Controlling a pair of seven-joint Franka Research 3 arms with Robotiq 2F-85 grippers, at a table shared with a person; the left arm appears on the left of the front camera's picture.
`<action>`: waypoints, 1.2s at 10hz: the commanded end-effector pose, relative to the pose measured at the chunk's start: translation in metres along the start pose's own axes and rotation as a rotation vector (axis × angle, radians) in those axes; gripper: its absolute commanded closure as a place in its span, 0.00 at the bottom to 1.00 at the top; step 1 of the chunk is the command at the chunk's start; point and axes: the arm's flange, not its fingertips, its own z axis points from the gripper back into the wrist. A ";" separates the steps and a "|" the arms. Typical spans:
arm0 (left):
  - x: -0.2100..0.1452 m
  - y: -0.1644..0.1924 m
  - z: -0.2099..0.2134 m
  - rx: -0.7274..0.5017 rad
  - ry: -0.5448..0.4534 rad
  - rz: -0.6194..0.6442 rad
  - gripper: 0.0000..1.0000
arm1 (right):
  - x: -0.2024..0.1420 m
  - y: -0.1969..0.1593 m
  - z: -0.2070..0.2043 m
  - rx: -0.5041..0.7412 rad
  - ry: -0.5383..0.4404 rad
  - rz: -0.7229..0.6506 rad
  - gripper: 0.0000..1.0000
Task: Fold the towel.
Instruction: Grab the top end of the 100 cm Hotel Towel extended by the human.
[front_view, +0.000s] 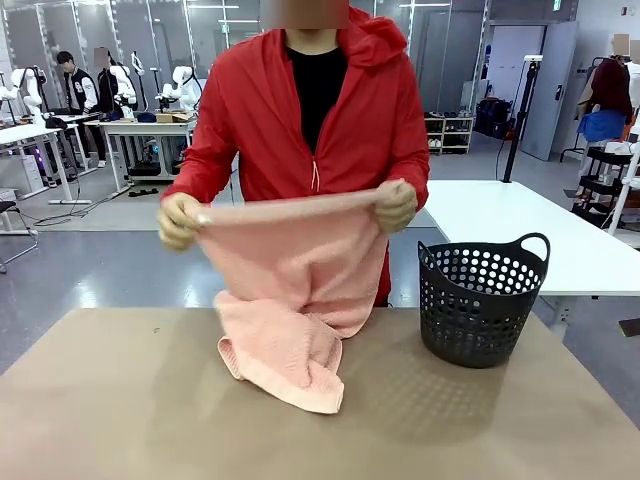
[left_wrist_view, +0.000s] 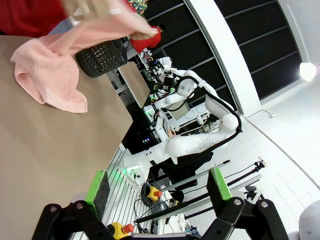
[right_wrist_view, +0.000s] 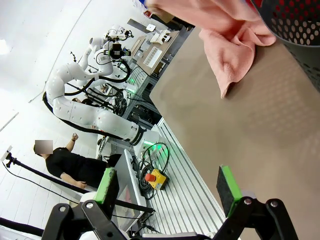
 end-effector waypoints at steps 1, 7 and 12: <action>0.000 0.000 0.001 -0.009 -0.001 -0.003 0.00 | 0.002 -0.001 0.000 0.013 -0.011 0.019 0.00; 0.000 0.000 0.001 -0.009 -0.001 -0.003 0.00 | 0.002 -0.001 0.000 0.013 -0.011 0.019 0.00; 0.000 0.000 0.001 -0.009 -0.001 -0.003 0.00 | 0.002 -0.001 0.000 0.013 -0.011 0.019 0.00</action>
